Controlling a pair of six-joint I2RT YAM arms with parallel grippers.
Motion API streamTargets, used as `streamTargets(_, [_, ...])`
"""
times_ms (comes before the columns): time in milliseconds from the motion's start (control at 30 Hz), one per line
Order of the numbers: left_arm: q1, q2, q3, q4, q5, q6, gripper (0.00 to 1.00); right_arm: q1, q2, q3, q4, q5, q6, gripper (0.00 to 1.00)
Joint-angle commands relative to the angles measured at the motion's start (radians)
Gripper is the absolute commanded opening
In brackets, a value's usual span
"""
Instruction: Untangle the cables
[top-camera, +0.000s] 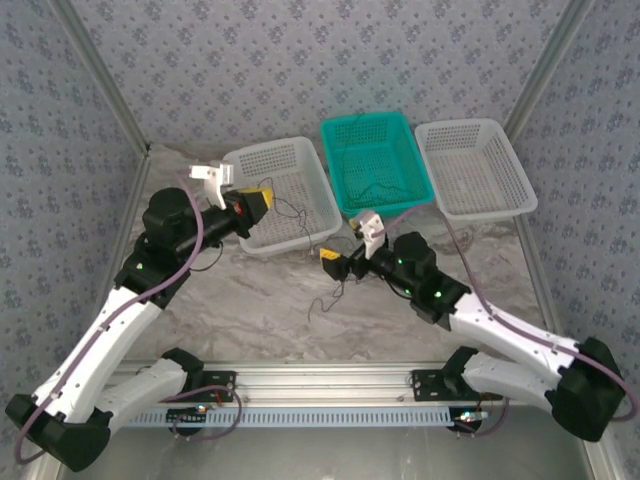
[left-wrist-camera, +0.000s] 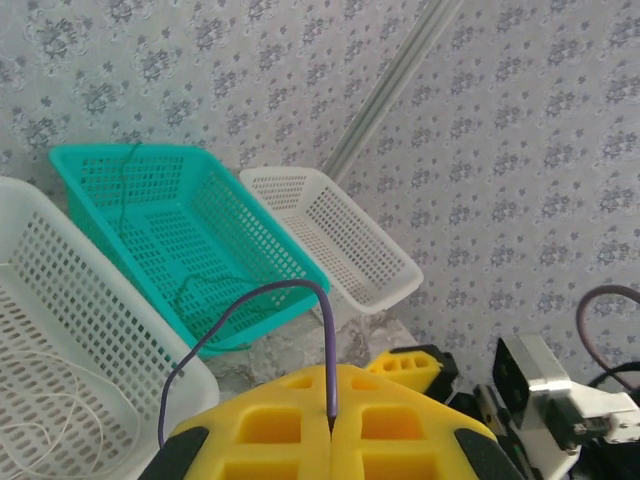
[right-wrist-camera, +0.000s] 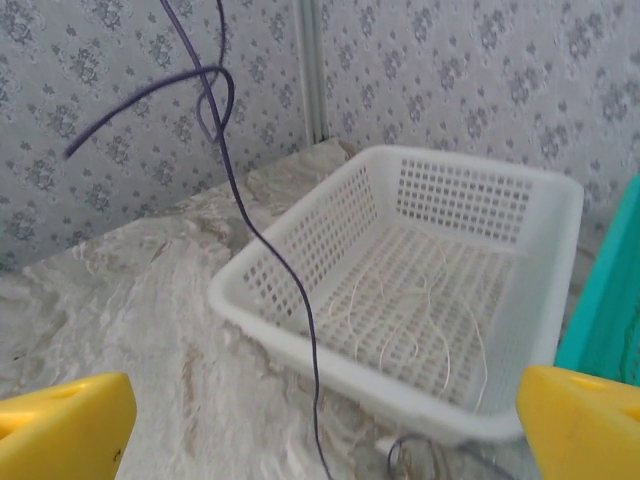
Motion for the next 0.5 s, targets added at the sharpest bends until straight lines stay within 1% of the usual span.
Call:
streamTargets(0, [0.002,-0.015,0.015,0.049,0.04,-0.017,0.0,0.0,0.098,0.072,0.11,0.023,-0.109,0.98])
streamTargets(133, [0.001,-0.029,0.009,0.049,0.037,-0.023,0.0,-0.007,0.237,0.157,0.159,-0.096,-0.125,0.91])
streamTargets(167, [0.001,-0.033,0.008,0.051,0.035,-0.024,0.0,-0.008,0.268,0.179,0.166,-0.116,-0.12,0.86])
streamTargets(200, [0.001,-0.037,0.005,0.05,0.032,-0.026,0.0,-0.008,0.3,0.194,0.172,-0.12,-0.113,0.77])
streamTargets(233, [0.0,-0.04,0.003,0.051,0.028,-0.025,0.0,-0.008,0.327,0.207,0.182,-0.11,-0.1,0.59])
streamTargets(267, [0.0,-0.043,0.002,0.049,0.024,-0.024,0.0,-0.008,0.353,0.217,0.198,-0.089,-0.079,0.39])
streamTargets(333, [-0.002,-0.05,0.001,0.041,0.015,-0.017,0.0,-0.017,0.375,0.224,0.217,-0.108,-0.042,0.0])
streamTargets(400, [-0.002,-0.056,0.0,0.025,0.004,-0.007,0.0,-0.014,0.365,0.22,0.229,-0.113,-0.011,0.0])
streamTargets(433, [-0.001,-0.06,0.0,0.016,-0.004,0.001,0.02,-0.009,0.348,0.219,0.219,-0.11,0.0,0.0])
streamTargets(467, [-0.002,-0.064,-0.003,0.01,-0.012,0.012,0.07,-0.001,0.33,0.218,0.2,-0.097,0.012,0.0])
